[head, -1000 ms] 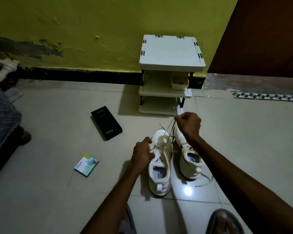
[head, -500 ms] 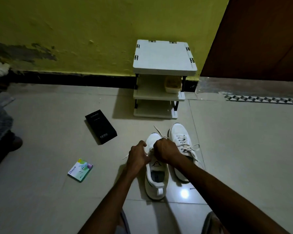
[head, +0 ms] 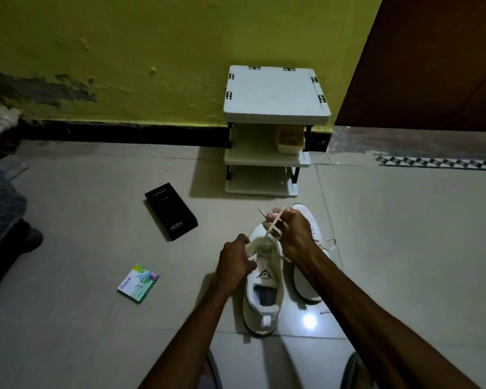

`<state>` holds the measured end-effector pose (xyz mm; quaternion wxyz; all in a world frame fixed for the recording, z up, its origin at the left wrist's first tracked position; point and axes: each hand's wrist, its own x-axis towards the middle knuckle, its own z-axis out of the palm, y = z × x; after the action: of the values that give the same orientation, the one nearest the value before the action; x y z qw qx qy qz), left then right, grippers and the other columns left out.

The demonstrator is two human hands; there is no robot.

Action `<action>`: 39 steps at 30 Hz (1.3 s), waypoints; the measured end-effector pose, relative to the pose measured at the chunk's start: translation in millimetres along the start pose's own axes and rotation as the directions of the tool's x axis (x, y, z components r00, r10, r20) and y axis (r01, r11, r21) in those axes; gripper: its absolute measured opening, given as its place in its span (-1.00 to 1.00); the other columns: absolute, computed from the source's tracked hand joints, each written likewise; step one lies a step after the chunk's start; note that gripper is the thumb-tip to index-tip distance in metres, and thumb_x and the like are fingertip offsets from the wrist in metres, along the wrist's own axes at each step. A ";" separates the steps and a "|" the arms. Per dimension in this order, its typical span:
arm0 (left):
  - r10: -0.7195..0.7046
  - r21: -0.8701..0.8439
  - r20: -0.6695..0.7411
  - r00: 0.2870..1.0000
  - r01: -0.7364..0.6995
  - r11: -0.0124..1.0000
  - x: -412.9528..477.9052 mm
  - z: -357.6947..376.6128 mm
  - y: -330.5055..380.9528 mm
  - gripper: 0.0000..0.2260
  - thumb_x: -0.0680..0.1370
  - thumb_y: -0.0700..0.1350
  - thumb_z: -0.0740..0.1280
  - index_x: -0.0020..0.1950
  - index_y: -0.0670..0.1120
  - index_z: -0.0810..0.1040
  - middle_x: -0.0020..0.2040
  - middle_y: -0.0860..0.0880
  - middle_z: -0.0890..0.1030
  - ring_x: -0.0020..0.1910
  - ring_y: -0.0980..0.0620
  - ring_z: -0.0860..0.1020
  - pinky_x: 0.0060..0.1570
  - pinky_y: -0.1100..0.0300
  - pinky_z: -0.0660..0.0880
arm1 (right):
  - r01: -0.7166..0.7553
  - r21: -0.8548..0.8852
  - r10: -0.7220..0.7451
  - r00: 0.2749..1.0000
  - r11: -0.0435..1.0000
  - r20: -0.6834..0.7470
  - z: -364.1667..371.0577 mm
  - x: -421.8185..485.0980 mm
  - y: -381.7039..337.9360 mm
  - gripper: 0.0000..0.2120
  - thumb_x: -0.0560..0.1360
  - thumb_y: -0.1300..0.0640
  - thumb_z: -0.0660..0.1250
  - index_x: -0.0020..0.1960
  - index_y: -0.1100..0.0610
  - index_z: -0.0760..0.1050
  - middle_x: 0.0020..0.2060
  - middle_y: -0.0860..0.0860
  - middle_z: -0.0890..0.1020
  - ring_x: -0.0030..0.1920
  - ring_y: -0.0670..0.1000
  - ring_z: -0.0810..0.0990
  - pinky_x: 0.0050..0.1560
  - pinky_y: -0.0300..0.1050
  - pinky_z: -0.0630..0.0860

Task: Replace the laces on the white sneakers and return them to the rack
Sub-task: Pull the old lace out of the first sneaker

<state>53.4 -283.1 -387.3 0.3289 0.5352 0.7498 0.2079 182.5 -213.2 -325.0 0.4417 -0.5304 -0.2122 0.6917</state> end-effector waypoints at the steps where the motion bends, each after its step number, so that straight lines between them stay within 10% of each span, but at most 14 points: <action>1: -0.002 -0.008 -0.002 1.000 0.002 1.000 0.3 0.2 -0.6 -0.51 0.33 -0.15 0.50 0.23 -0.05 0.47 -0.08 -0.11 0.65 -0.10 -0.08 0.62 -0.08 0.08 0.58 | -0.005 -0.112 0.009 0.999 0.994 0.036 -1.7 -1.0 3.2 -0.87 0.43 0.28 0.13 -0.21 0.16 0.43 -0.36 0.10 0.51 -0.48 -0.02 0.43 -0.49 -0.21 0.34; 3: -0.009 -0.018 -0.007 1.000 0.009 1.000 0.5 -0.2 -1.0 -0.53 0.35 -0.12 0.50 0.22 -0.06 0.47 -0.08 -0.10 0.66 -0.08 -0.08 0.62 -0.07 0.10 0.56 | 0.141 -0.522 -0.093 0.989 0.841 0.118 -7.9 1.3 11.3 -0.84 0.49 0.25 0.21 -0.25 0.13 0.45 -0.41 0.05 0.50 -0.52 -0.04 0.38 -0.47 -0.24 0.27; 5: -0.017 -0.018 -0.010 1.000 0.017 1.000 -0.2 -0.1 -0.7 -0.53 0.36 -0.09 0.51 0.22 -0.05 0.47 -0.04 -0.10 0.66 -0.04 -0.08 0.62 -0.05 0.11 0.55 | 0.382 -0.880 -0.203 0.920 0.282 0.334 -15.6 5.1 16.0 -0.89 0.51 0.09 0.33 -0.17 0.07 0.57 -0.33 0.01 0.60 -0.34 0.00 0.54 -0.32 -0.17 0.40; 7: -0.026 -0.013 -0.014 1.000 0.026 1.000 -0.4 1.1 0.2 -0.53 0.37 -0.06 0.51 0.23 -0.05 0.47 -0.02 -0.10 0.66 0.00 -0.10 0.61 -0.04 0.12 0.54 | 0.430 -0.834 -0.135 0.856 -0.347 0.498 -19.5 1.9 19.0 -0.85 0.51 0.02 0.33 -0.03 0.05 0.64 -0.14 0.06 0.66 -0.11 0.08 0.63 -0.14 -0.14 0.46; 10: -0.034 -0.006 -0.022 0.999 0.034 0.999 -0.6 2.2 2.2 -0.52 0.39 0.03 0.50 0.23 -0.04 0.46 -0.02 -0.10 0.66 0.01 -0.10 0.61 -0.06 0.15 0.51 | 0.437 -0.618 -0.055 0.786 -0.654 0.615 -19.2 -7.8 23.3 -0.79 0.55 0.05 0.25 0.04 0.12 0.61 -0.03 0.13 0.65 0.00 0.17 0.62 -0.09 -0.11 0.41; 13: -0.028 0.014 -0.020 0.999 0.028 1.000 -1.6 1.8 2.8 -0.53 0.38 0.00 0.51 0.22 -0.05 0.47 -0.03 -0.10 0.66 -0.02 -0.10 0.62 -0.05 0.13 0.55 | 0.443 -0.689 -0.109 0.792 -0.573 0.600 -17.1 -7.3 19.8 -0.81 0.52 0.08 0.30 -0.01 0.17 0.61 -0.05 0.13 0.65 0.00 0.18 0.62 -0.05 -0.07 0.46; 18: 0.009 0.029 -0.021 1.000 -0.009 1.000 -1.2 2.1 -1.6 -0.53 0.35 -0.14 0.52 0.22 -0.06 0.50 -0.06 -0.11 0.66 -0.09 -0.08 0.62 -0.11 0.14 0.55 | 0.379 -0.843 -0.537 0.833 0.382 0.131 -21.9 -1.8 12.6 -0.88 0.43 0.15 0.39 -0.28 0.07 0.64 -0.37 -0.02 0.64 -0.29 0.01 0.61 -0.30 -0.20 0.43; 20: 0.025 0.033 -0.006 1.000 -0.024 0.999 -0.5 2.6 -4.3 -0.53 0.35 -0.17 0.51 0.24 -0.06 0.52 -0.05 -0.11 0.65 -0.09 -0.07 0.62 -0.14 0.19 0.51 | 0.256 -0.598 -0.419 0.895 0.760 -0.150 -19.2 -0.7 6.9 -0.82 0.42 0.11 0.34 -0.36 0.07 0.56 -0.41 -0.01 0.58 -0.28 0.07 0.57 -0.19 0.02 0.53; 22: 0.019 0.049 0.002 1.000 -0.019 0.999 -0.2 3.1 -4.6 -0.55 0.34 -0.19 0.51 0.22 -0.04 0.57 -0.02 -0.10 0.65 -0.07 -0.05 0.62 -0.14 0.23 0.49 | 0.133 -0.381 -0.236 0.942 0.915 -0.238 -16.2 3.0 -3.3 -0.82 0.42 0.08 0.30 -0.33 0.11 0.51 -0.38 0.09 0.53 -0.26 0.13 0.50 -0.23 0.16 0.50; 25: -0.009 0.056 -0.011 1.000 0.010 0.998 0.2 5.0 -1.1 -0.65 0.35 -0.17 0.50 0.12 -0.01 0.63 0.04 -0.07 0.67 -0.02 -0.04 0.63 -0.10 0.23 0.52 | 0.218 -0.589 -0.296 0.954 0.778 -0.039 -14.0 4.6 -11.8 -0.87 0.53 0.11 0.32 -0.15 0.14 0.58 -0.22 0.08 0.61 -0.18 0.10 0.54 -0.16 -0.05 0.45; 31: 0.143 0.107 -0.062 0.988 -0.136 0.985 -7.4 16.9 1.4 -0.64 0.46 -0.19 0.39 0.23 0.05 0.54 0.14 -0.01 0.54 0.08 -0.03 0.57 0.01 0.13 0.53 | 0.278 -0.951 -0.425 0.851 -0.136 0.310 -30.1 -4.8 4.9 -0.68 0.48 0.11 0.39 0.21 0.14 0.53 0.11 0.14 0.55 0.10 0.18 0.55 0.05 0.01 0.54; 34: 0.231 0.248 0.019 0.973 -0.229 0.941 -7.2 23.4 4.4 -0.66 0.52 -0.20 0.33 0.26 0.07 0.54 0.22 -0.03 0.42 0.15 -0.07 0.49 0.06 0.09 0.49 | 0.273 -0.944 -0.291 0.902 -0.186 0.318 -44.7 -17.8 20.8 -0.74 0.46 -0.05 0.39 -0.13 0.17 0.58 -0.22 0.10 0.62 -0.15 0.11 0.64 -0.17 -0.10 0.54; 39: 0.285 0.483 0.170 0.943 -0.332 0.811 -4.4 29.6 17.3 -0.67 0.52 -0.16 0.35 0.29 -0.02 0.51 0.35 -0.07 0.35 0.27 -0.12 0.36 0.23 0.05 0.37 | 0.235 -0.936 -0.250 0.920 -0.260 0.301 -56.5 -21.8 50.1 -0.74 0.46 -0.01 0.33 -0.01 0.18 0.54 -0.09 0.11 0.65 -0.07 0.12 0.63 -0.18 -0.16 0.39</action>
<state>87.0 -282.5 -395.2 0.1724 0.7257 0.6653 0.0309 216.3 -267.3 -370.9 0.0002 -0.6230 -0.7642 0.1669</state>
